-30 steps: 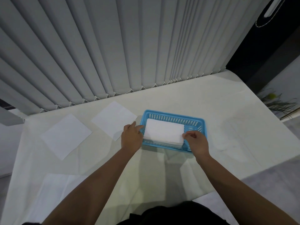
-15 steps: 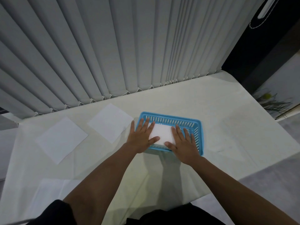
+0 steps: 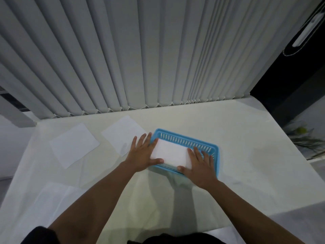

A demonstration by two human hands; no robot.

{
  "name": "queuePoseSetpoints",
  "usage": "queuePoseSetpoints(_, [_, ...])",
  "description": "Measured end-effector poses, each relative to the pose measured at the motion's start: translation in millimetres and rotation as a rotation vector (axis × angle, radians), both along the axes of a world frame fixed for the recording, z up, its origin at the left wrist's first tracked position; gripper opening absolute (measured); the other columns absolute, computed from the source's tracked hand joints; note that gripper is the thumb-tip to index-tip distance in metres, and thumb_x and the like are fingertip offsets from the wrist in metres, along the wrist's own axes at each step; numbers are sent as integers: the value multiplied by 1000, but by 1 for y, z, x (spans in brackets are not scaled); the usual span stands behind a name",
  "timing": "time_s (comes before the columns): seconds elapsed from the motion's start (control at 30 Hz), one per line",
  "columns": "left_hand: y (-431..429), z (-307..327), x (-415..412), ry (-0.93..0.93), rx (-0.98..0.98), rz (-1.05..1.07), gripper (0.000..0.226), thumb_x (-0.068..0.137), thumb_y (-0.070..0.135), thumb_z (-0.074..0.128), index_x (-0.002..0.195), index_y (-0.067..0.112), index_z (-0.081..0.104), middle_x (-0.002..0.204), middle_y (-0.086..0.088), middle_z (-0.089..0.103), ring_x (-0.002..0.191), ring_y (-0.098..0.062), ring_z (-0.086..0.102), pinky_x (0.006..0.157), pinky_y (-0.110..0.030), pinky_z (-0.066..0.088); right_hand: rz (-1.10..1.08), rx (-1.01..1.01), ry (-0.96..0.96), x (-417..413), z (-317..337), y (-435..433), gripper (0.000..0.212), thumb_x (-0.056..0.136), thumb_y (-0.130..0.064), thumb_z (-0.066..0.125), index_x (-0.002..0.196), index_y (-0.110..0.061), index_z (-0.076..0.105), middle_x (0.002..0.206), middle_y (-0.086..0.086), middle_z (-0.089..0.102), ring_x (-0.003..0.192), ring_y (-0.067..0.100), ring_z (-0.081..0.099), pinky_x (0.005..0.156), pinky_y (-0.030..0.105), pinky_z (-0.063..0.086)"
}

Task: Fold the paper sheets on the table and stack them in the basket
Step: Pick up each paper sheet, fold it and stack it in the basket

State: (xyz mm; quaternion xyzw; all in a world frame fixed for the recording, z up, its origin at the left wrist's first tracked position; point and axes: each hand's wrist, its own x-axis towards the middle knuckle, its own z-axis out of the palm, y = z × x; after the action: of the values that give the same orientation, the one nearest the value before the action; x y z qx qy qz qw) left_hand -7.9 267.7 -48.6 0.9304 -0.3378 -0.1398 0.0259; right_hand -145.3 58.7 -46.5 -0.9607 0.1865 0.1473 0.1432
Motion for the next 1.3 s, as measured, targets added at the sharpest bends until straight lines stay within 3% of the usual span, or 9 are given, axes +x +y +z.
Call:
queuePoseSetpoints(0.1, [9,6,-2,6,-73,152,111,59,90,-6,152,30,4,163,-2,-1,150,-25,0,120,-49,-2,42,-6,-69,13,15,-5,107,66,-91,14,153,-30,10,163,-4,2,149,26,3,120,47,-3])
queuePoseSetpoints(0.17, [14,11,3,13,-124,297,104,67,88,-1,151,29,14,162,-1,6,149,-25,7,120,-47,3,80,-4,-102,29,23,-8,100,70,-85,12,152,-29,15,163,-3,8,148,26,8,120,45,2])
queuePoseSetpoints(0.27, [22,13,13,-33,-117,485,68,92,63,26,149,25,24,161,-3,13,147,-27,14,120,-45,11,149,4,-126,60,30,-8,76,85,-67,24,151,-27,23,162,-1,16,146,28,13,120,45,8])
queuePoseSetpoints(0.4, [39,10,23,-34,-30,628,60,96,47,36,148,22,23,161,-7,13,147,-30,16,121,-44,15,241,-4,-135,109,32,10,58,95,-48,41,148,-25,31,160,1,21,144,30,20,119,45,15])
queuePoseSetpoints(0.6, [67,7,57,30,-17,726,58,95,42,42,147,21,27,159,-8,18,143,-32,21,116,-42,21,379,0,-121,193,36,62,54,95,-44,42,145,-24,38,157,1,29,138,29,30,116,41,23])
queuePoseSetpoints(0.8, [93,-9,111,113,-60,727,53,93,34,47,142,16,35,149,-7,36,137,-29,32,113,-39,27,501,-14,-70,270,20,114,47,93,-33,43,136,-15,47,143,5,45,125,31,42,100,40,37])
queuePoseSetpoints(0.93, [98,-25,140,99,-90,712,47,93,33,47,137,17,40,143,-5,44,133,-27,39,113,-41,28,565,-29,-1,308,-6,136,42,94,-24,41,135,-13,46,146,6,41,124,33,41,98,41,38])
queuePoseSetpoints(1.17, [92,-35,159,134,-235,861,44,91,14,51,134,15,42,132,-11,51,118,-31,52,95,-42,47,573,-44,25,334,-28,144,56,91,-14,44,146,-19,32,146,9,37,130,33,35,103,43,35])
queuePoseSetpoints(1.3, [92,-30,166,91,-177,838,31,87,12,47,113,16,62,115,-8,63,112,-28,54,89,-37,45,576,1,-22,343,-26,138,39,88,-17,49,127,-20,54,133,8,50,132,28,36,101,39,34])
